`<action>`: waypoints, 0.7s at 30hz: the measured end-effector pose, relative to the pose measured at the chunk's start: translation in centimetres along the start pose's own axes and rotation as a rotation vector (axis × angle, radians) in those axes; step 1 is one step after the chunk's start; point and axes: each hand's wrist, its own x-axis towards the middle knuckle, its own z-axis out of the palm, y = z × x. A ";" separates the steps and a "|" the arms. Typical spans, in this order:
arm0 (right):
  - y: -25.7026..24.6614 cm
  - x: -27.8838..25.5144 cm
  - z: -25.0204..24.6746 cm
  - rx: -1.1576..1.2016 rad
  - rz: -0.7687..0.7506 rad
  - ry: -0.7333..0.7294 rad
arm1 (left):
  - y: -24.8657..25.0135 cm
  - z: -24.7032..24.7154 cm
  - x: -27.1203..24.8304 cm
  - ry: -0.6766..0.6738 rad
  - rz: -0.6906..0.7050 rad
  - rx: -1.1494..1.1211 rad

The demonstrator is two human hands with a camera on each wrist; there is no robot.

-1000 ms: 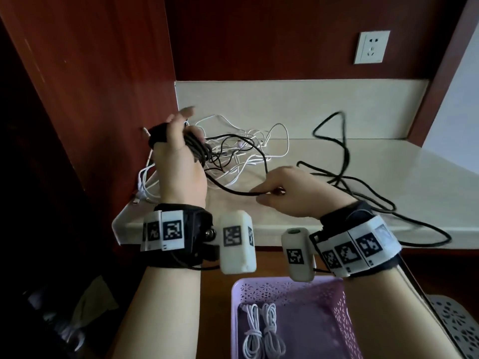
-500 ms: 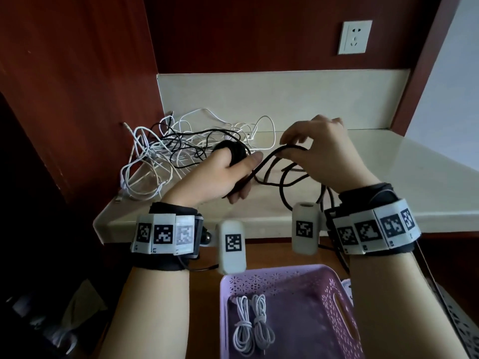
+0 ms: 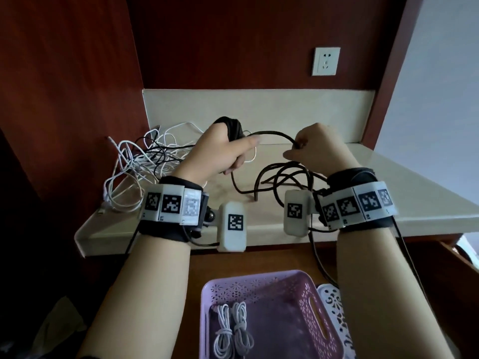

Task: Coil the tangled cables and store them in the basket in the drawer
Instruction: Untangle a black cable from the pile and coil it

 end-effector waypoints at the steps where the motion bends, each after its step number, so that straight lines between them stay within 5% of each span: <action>1: 0.0 0.5 -0.4 0.004 0.017 -0.021 | 0.8 -0.1 0.9 0.043 0.022 -0.004; 9: -2.1 6.9 -6.1 -0.126 0.198 -0.134 | 5.2 -1.3 6.6 0.372 0.100 0.110; 13: -5.4 10.9 -10.5 -0.218 0.173 0.167 | 6.8 -1.0 7.9 0.376 0.169 0.092; 16: -8.4 14.1 -12.0 -0.146 -0.094 0.343 | 8.2 -2.4 8.5 0.406 0.218 -0.001; 18: -9.8 15.3 -11.9 -0.024 -0.214 0.197 | 9.0 -4.4 8.3 0.436 0.239 -0.021; 21: -9.8 15.0 -9.5 0.243 -0.156 -0.445 | 9.3 -7.1 7.5 0.481 0.222 -0.029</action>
